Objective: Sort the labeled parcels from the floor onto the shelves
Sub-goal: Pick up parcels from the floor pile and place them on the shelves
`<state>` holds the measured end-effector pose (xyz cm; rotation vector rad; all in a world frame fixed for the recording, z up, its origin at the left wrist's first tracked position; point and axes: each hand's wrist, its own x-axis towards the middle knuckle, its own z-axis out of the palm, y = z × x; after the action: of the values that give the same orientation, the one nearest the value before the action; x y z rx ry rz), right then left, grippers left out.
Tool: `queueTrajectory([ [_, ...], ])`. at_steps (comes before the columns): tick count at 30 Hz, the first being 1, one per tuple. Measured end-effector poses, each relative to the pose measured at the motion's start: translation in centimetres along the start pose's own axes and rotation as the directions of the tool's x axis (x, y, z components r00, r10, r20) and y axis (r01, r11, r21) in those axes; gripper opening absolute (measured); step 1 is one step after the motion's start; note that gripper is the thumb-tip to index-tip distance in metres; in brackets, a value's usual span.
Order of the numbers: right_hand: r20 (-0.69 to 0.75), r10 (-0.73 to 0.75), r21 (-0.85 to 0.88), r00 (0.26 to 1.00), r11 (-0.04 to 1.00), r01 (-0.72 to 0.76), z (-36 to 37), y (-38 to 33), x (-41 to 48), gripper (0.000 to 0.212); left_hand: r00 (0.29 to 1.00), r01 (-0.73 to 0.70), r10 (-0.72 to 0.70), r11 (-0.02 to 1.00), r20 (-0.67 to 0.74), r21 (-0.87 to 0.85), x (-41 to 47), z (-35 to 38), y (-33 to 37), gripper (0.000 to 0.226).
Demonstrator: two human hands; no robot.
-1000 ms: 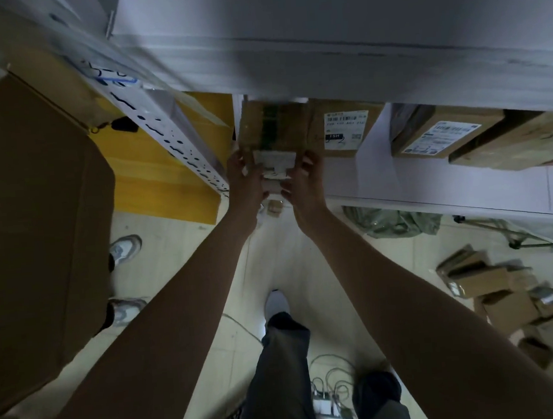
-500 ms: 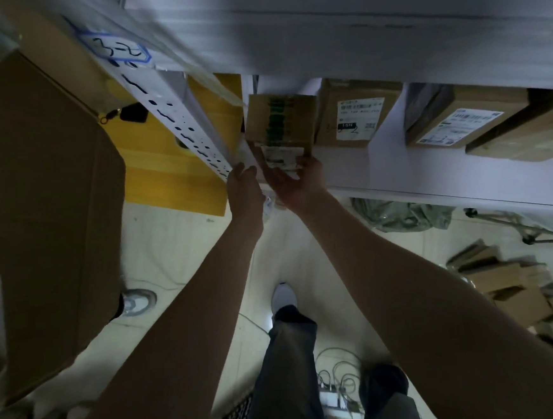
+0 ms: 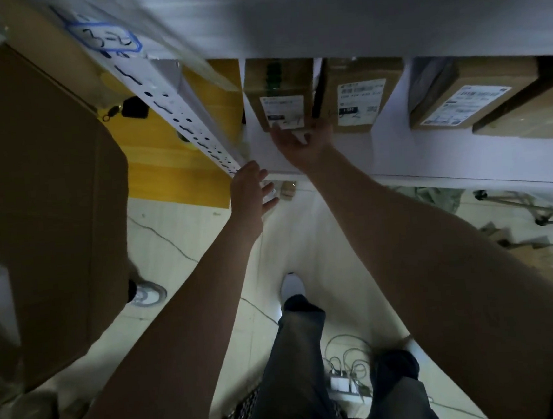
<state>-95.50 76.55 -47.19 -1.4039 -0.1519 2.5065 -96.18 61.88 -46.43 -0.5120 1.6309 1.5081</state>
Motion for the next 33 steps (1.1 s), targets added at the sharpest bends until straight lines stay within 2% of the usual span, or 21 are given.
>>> queueTrajectory([
  [3, -0.031, -0.001, 0.019, 1.0, 1.0, 0.002, -3.8, -1.2, -2.8, 0.044, 0.999, 0.022, -0.024, 0.999, 0.036, 0.048, -1.6, 1.6, -0.9, 0.014],
  [6, -0.088, -0.046, 0.078, 0.995, 0.996, 0.053, -10.2, -3.4, -6.6, 0.05, 0.996, 0.038, -0.047, 0.991, 0.069, 0.132, -4.0, 4.7, -2.3, 0.025],
  [8, -0.088, -0.076, 0.241, 0.993, 0.966, 0.095, -15.5, -5.6, -9.7, 0.05, 0.992, 0.052, -0.073, 0.979, 0.104, 0.199, -6.0, 7.8, -3.4, 0.028],
  [10, -0.164, -0.089, 0.324, 0.982, 0.936, 0.139, -20.7, -8.4, -13.2, 0.051, 0.984, 0.049, -0.096, 0.957, 0.152, 0.287, -8.3, 11.7, -4.5, 0.027],
  [12, -0.288, -0.143, 0.3, 0.947, 0.926, 0.231, -25.7, -11.4, -17.3, 0.048, 0.968, 0.032, -0.126, 0.92, 0.216, 0.391, -10.8, 16.2, -6.1, 0.024],
  [15, -0.402, -0.165, 0.399, 0.901, 0.854, 0.335, -34.0, -15.4, -22.6, 0.04, 0.93, -0.011, -0.189, 0.843, 0.315, 0.538, -15.2, 23.9, -9.8, 0.019],
  [18, -0.456, -0.162, 0.515, 0.875, 0.754, 0.408, -42.4, -18.6, -27.1, 0.04, 0.881, -0.054, -0.272, 0.754, 0.387, 0.655, -20.0, 31.8, -15.3, 0.02],
  [23, -0.529, -0.167, 0.584, 0.832, 0.64, 0.5, -54.6, -23.0, -33.4, 0.039, 0.81, -0.128, -0.406, 0.581, 0.423, 0.804, -26.9, 42.6, -26.0, 0.018],
  [30, -0.591, -0.147, 0.602, 0.793, 0.573, 0.556, -69.9, -29.6, -38.0, 0.027, 0.765, -0.166, -0.54, 0.359, 0.349, 0.919, -29.1, 54.1, -40.1, 0.019],
  [33, -0.593, -0.106, 0.615, 0.798, 0.581, 0.534, -74.0, -31.3, -37.4, 0.027, 0.783, -0.139, -0.554, 0.288, 0.283, 0.948, -27.7, 57.5, -43.6, 0.017],
])
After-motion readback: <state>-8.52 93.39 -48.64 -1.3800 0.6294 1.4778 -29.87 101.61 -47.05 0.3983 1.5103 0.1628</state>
